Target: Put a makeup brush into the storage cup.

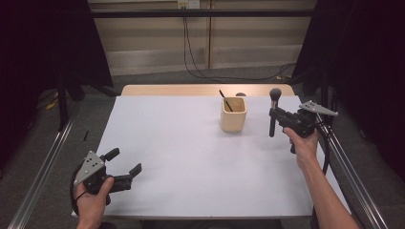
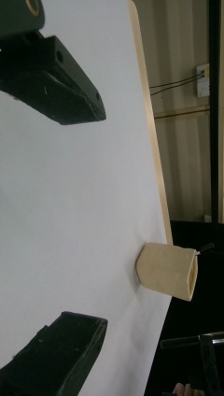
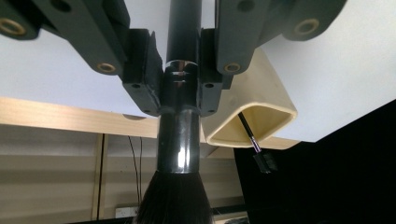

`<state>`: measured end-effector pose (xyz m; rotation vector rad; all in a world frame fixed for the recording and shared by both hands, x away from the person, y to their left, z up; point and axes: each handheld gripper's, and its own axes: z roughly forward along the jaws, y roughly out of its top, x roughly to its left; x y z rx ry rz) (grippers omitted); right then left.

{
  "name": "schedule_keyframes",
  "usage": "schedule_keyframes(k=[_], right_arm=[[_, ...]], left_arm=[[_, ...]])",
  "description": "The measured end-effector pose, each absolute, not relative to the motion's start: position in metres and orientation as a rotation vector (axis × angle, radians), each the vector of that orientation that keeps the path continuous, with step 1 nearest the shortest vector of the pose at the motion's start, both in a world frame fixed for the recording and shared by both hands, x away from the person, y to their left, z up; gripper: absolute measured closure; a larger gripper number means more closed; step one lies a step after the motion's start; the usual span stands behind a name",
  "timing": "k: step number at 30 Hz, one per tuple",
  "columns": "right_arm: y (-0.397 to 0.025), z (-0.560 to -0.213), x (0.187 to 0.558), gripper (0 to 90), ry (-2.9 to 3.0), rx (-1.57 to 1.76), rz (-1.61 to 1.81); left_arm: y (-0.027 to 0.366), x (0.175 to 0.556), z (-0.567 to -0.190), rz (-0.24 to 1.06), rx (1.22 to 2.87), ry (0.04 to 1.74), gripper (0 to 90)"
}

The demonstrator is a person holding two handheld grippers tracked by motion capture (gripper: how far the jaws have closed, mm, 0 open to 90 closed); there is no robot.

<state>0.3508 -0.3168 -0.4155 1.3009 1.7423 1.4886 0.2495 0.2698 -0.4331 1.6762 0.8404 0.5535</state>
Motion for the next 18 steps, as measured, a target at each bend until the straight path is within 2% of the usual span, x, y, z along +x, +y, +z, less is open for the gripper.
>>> schedule_keyframes(k=[18], right_arm=[[-0.297,-0.394,0.358,72.5,1.777,1.184,1.547]], left_arm=[[0.269,0.249,-0.433,0.564,1.677,0.845,2.7]])
